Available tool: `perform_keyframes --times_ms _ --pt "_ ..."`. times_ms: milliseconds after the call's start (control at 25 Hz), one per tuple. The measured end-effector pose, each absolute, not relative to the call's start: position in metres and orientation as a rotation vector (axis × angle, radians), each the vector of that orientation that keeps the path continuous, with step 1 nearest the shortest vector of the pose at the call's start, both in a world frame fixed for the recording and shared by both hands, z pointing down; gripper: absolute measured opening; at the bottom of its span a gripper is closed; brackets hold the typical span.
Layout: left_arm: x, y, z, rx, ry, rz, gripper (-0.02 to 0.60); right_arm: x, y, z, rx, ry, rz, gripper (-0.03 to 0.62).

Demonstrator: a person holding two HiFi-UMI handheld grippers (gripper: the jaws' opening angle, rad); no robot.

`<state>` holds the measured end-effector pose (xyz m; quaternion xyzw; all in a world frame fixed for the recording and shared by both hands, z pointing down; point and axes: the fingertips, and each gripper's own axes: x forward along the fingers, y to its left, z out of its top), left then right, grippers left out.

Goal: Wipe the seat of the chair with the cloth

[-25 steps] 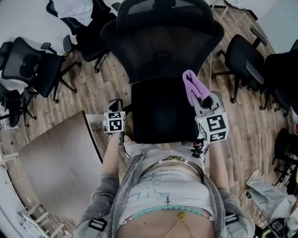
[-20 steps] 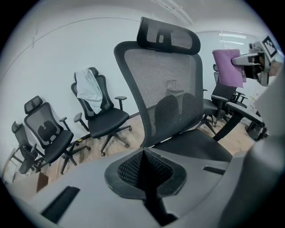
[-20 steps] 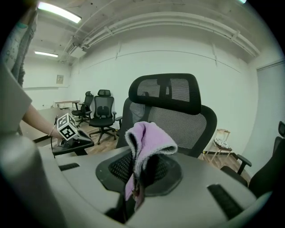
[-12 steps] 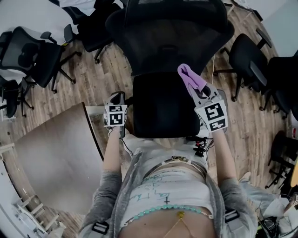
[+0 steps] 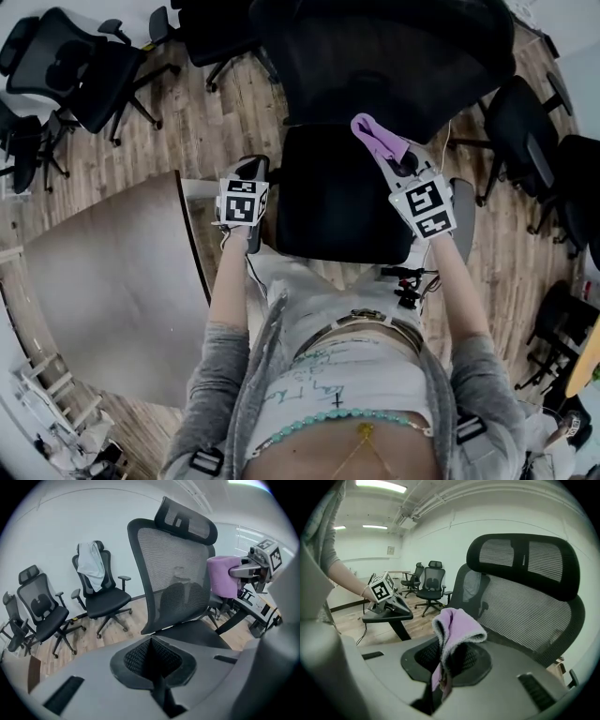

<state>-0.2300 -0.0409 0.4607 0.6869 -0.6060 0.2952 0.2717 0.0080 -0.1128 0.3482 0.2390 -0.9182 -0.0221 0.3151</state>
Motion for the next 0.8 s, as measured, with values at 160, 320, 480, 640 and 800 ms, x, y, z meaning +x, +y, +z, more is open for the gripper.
perform_keyframes --times_ms 160,320,480,640,800 --pt "-0.230 -0.039 0.462 1.857 -1.647 0.818 0.008 -0.011 -0.112 0.372 0.539 -2.401 -0.075 0.048" --pt "-0.231 -0.041 0.463 1.849 -1.617 0.788 0.008 -0.028 -0.116 0.402 0.460 -2.372 -0.085 0.048" --pt "-0.228 -0.045 0.463 1.853 -1.604 0.779 0.008 -0.045 -0.118 0.424 0.413 -2.367 -0.087 0.048" --pt "-0.226 -0.043 0.466 1.851 -1.590 0.770 0.008 -0.059 -0.115 0.445 0.398 -2.360 -0.076 0.048" --pt "-0.227 -0.041 0.467 1.848 -1.592 0.772 0.008 -0.069 -0.114 0.476 0.376 -2.333 -0.070 0.048"
